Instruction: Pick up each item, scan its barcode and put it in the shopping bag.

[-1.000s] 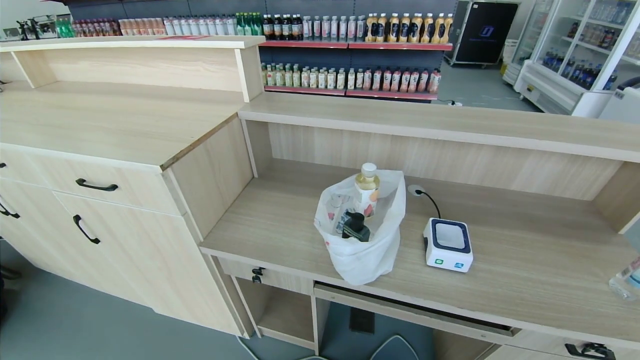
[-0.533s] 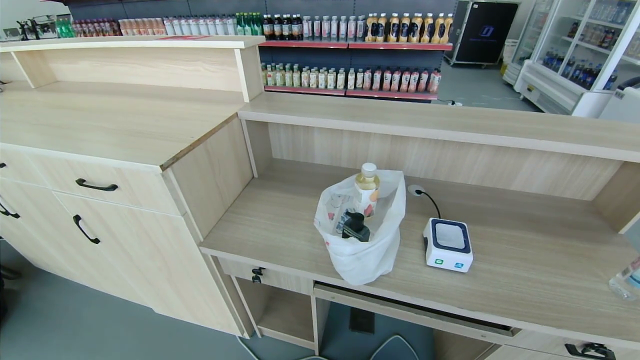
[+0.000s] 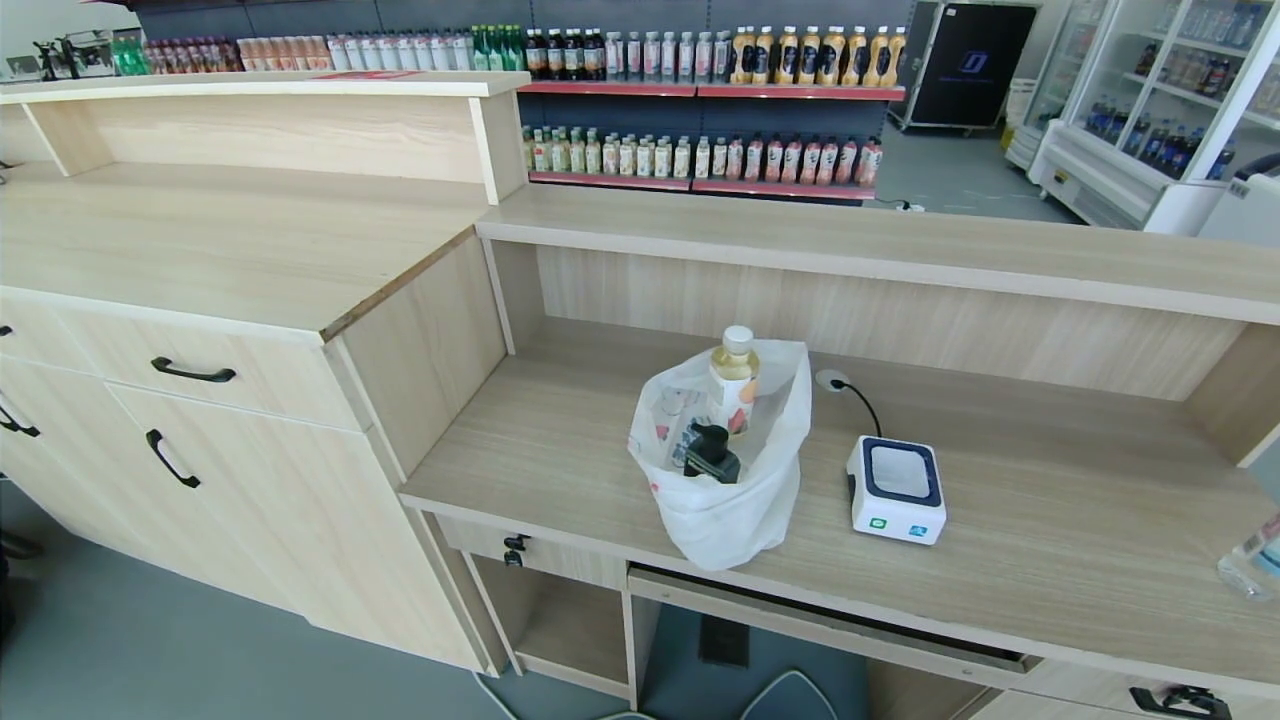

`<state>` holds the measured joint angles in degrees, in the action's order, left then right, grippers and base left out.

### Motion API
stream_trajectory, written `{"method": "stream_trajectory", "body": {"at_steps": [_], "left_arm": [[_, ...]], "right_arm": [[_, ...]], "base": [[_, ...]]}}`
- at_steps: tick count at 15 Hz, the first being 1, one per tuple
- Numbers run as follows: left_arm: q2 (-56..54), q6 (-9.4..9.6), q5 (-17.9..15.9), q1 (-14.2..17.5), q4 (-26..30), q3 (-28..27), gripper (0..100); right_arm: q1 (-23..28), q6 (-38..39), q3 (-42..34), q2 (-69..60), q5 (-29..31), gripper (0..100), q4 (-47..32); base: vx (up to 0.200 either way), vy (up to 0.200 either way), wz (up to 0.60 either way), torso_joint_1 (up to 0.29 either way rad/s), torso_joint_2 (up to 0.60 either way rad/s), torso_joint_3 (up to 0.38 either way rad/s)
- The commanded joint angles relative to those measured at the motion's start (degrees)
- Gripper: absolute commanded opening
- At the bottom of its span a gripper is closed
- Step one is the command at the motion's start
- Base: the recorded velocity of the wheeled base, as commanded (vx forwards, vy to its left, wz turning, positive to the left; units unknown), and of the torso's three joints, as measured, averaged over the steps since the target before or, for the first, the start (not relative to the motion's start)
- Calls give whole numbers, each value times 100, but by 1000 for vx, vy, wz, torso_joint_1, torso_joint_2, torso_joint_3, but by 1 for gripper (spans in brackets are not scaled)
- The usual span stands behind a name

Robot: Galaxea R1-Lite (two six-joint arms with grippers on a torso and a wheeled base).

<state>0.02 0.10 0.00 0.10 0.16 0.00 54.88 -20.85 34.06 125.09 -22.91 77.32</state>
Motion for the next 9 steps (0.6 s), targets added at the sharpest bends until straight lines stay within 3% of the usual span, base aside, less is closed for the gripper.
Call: {"method": "stream_trajectory", "body": {"at_steps": [1, 9], "left_arm": [[-2, -1, 0, -1, 2, 0, 100], [-2, -1, 0, -1, 2, 0, 100]], "right_arm": [[-74, 2, 66, 112, -3, 100, 2], [-311, -34, 435, 341, 23, 100, 37]], "base": [[0, 0, 0, 0, 0, 0], [0, 0, 0, 0, 0, 0]]}}
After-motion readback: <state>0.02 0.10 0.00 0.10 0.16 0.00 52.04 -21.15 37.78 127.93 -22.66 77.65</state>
